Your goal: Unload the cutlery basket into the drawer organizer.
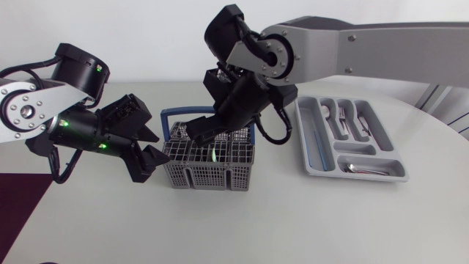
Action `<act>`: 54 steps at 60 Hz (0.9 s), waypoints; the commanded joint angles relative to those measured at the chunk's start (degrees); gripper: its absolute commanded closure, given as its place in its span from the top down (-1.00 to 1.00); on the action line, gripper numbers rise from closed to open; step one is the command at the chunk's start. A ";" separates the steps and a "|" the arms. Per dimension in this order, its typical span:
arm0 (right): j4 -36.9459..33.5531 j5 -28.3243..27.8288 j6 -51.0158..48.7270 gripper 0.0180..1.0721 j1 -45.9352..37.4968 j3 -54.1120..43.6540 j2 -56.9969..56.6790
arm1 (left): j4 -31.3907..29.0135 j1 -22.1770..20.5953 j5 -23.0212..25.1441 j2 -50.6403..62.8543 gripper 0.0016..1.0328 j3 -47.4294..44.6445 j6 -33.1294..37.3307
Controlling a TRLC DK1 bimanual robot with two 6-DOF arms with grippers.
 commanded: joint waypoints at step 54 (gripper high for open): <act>-3.74 7.17 10.99 0.90 3.06 1.58 -2.29 | 0.58 3.33 2.12 1.80 0.81 -2.45 4.07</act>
